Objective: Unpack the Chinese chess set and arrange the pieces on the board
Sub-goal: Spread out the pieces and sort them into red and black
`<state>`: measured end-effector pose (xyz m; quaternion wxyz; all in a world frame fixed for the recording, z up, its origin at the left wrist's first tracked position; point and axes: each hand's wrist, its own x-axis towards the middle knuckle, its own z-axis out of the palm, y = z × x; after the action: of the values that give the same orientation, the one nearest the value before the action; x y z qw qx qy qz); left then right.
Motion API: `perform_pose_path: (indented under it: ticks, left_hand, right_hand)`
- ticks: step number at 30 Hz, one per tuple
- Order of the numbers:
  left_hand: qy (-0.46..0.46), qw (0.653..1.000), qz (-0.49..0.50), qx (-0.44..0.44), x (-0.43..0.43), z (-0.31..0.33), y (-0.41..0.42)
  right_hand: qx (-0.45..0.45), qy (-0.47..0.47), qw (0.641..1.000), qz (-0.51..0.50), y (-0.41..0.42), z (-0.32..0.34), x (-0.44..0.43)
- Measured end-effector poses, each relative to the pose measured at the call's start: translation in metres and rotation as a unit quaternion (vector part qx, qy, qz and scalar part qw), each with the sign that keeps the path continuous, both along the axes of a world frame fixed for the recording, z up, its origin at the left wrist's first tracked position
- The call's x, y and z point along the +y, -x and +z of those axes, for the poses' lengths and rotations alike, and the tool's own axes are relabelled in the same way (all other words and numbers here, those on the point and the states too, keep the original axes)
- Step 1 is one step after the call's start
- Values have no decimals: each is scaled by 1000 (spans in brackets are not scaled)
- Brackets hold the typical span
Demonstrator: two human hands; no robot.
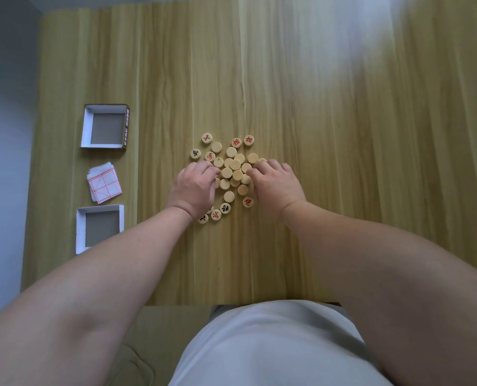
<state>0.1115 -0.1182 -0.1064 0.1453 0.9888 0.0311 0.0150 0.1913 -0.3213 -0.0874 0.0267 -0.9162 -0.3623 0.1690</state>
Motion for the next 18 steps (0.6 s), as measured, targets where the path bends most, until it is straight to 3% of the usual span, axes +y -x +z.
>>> perform_pose_path:
  ticks: [10, 18]
  left_hand:
    - [-4, 1000, 8, 25, -10, 2, 25]
    - [-40, 991, 28, 122, -16, 8, 41]
  right_hand:
    - [7, 29, 999, 37, 27, 6, -8]
    - [23, 87, 992, 83, 47, 3, -12]
